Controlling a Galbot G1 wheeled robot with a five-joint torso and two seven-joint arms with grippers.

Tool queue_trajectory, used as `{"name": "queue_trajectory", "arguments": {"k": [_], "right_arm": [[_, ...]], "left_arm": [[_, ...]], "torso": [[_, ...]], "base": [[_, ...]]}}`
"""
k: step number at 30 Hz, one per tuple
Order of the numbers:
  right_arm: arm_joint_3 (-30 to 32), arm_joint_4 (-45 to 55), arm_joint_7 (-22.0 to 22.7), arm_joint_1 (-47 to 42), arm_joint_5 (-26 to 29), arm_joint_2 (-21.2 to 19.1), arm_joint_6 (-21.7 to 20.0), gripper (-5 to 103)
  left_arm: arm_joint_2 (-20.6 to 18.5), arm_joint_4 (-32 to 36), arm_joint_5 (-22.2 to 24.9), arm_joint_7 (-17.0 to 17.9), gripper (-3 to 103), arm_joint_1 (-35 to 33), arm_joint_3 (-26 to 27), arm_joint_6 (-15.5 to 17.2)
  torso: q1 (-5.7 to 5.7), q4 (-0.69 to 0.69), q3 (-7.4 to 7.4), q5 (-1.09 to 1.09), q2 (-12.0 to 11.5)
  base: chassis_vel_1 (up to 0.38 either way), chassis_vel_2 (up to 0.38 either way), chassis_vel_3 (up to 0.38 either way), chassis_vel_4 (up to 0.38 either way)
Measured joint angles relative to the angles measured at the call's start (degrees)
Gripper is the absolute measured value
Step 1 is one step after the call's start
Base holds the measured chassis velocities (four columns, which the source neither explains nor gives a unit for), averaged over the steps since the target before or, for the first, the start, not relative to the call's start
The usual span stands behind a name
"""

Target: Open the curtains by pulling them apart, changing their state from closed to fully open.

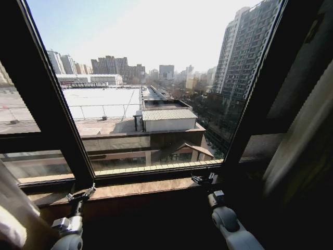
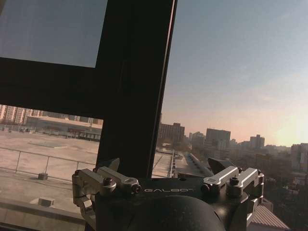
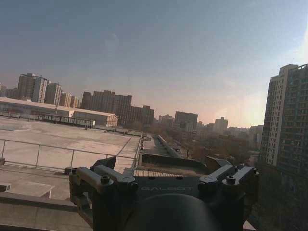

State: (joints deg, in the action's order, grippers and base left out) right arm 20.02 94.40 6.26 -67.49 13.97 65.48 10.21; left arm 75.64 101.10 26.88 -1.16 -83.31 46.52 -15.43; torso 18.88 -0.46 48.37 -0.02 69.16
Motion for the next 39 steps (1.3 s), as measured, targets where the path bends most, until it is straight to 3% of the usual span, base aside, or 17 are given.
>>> {"name": "queue_trajectory", "arguments": {"k": [29,36,39], "right_arm": [[-0.01,0.0,0.0,0.0,0.0,0.01,0.0,100],[-0.01,0.0,0.0,0.0,0.0,0.0,0.0,100],[-0.01,0.0,0.0,0.0,0.0,-0.01,0.0,100]], "left_arm": [[0.0,0.0,0.0,0.0,100,0.0,0.01,0.0],[-0.01,0.0,0.0,0.02,100,0.0,0.0,0.0],[0.01,0.01,0.0,0.02,100,0.0,-0.02,0.0]], "torso": [[0.0,0.01,0.0,0.0,0.0],[0.0,0.0,0.0,-0.02,0.0],[0.0,-0.01,0.0,0.06,0.0]], "base": [[0.353,0.338,-0.358,-0.333],[0.088,0.091,-0.053,-0.101],[-0.013,-0.018,0.016,0.011]]}}
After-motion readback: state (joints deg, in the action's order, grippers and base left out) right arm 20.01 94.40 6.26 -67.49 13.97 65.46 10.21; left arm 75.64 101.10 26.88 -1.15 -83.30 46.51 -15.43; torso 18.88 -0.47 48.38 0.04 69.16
